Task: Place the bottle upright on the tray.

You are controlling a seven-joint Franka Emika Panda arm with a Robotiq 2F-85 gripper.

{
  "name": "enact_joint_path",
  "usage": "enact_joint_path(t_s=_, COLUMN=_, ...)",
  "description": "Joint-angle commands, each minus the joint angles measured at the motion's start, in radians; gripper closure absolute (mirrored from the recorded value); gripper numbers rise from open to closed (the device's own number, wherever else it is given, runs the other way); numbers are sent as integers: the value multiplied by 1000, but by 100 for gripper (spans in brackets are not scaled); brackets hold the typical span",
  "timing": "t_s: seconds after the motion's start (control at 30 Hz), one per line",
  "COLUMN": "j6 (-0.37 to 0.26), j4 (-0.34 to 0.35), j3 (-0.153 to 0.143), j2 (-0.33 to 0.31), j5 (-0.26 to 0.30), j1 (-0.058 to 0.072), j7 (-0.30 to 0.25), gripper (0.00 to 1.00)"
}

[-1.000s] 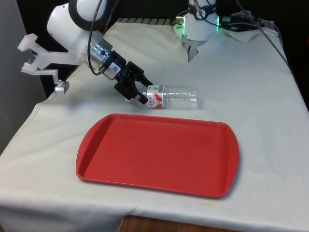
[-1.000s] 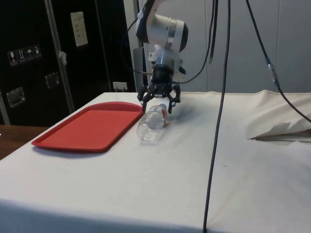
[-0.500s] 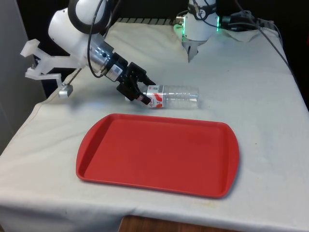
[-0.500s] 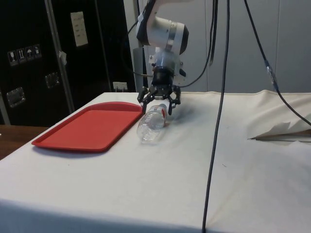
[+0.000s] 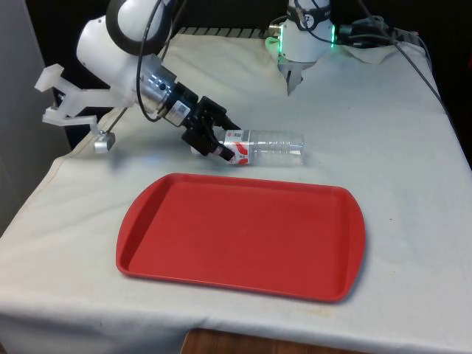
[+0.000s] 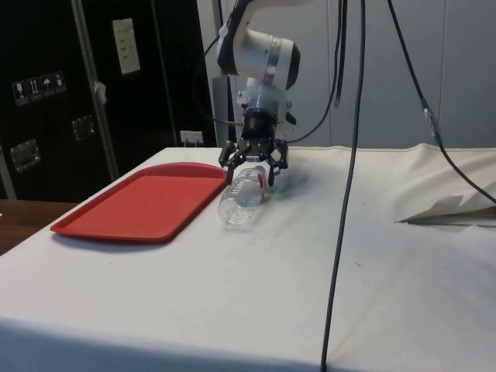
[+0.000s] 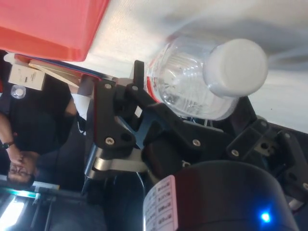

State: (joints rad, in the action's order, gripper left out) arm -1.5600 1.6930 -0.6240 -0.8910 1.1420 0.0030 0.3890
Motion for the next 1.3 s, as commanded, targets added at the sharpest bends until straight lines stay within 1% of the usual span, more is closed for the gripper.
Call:
enact_joint_path(t_s=0.0, j6=-5, j4=-3, j3=1, j2=-3, j5=3, j1=4, j7=8, gripper=0)
enact_joint_path(t_s=0.03, j6=-7, j4=-2, j3=0, j2=-3, j5=2, j1=7, j7=11, gripper=0)
enact_joint_path(t_s=0.07, j6=-1, j4=0, j3=0, j2=-1, j5=0, j1=5, j7=6, gripper=0)
enact_joint_path(t_s=0.1, j6=-11, j4=-2, j3=-1, j2=-2, j5=2, j1=13, j7=17, gripper=0)
enact_joint_path(t_s=0.23, j6=-20, j4=2, j3=-1, j2=-1, j5=2, j1=24, j7=26, gripper=0)
enact_joint_path(t_s=0.33, j6=-22, j4=3, j3=-1, j2=-2, j5=3, j1=29, j7=31, gripper=0)
enact_joint_path(t_s=0.37, j6=-13, j4=1, j3=0, j2=-1, j5=-1, j1=27, j7=28, gripper=0)
enact_joint_path(t_s=0.4, j6=-21, j4=4, j3=-1, j2=-2, j5=3, j1=30, j7=32, gripper=0)
enact_joint_path(t_s=0.47, j6=-20, j4=4, j3=0, j2=-2, j5=4, j1=31, j7=32, gripper=0)
enact_joint_path(t_s=0.97, j6=-11, j4=11, j3=-6, j2=-2, j5=0, j1=28, j7=24, gripper=0)
enact_joint_path(t_s=1.23, j6=-11, j4=13, j3=-7, j2=-1, j5=0, j1=31, j7=24, gripper=0)
enact_joint_path(t_s=1.27, j6=-11, j4=13, j3=-7, j2=-1, j5=0, j1=31, j7=24, gripper=1)
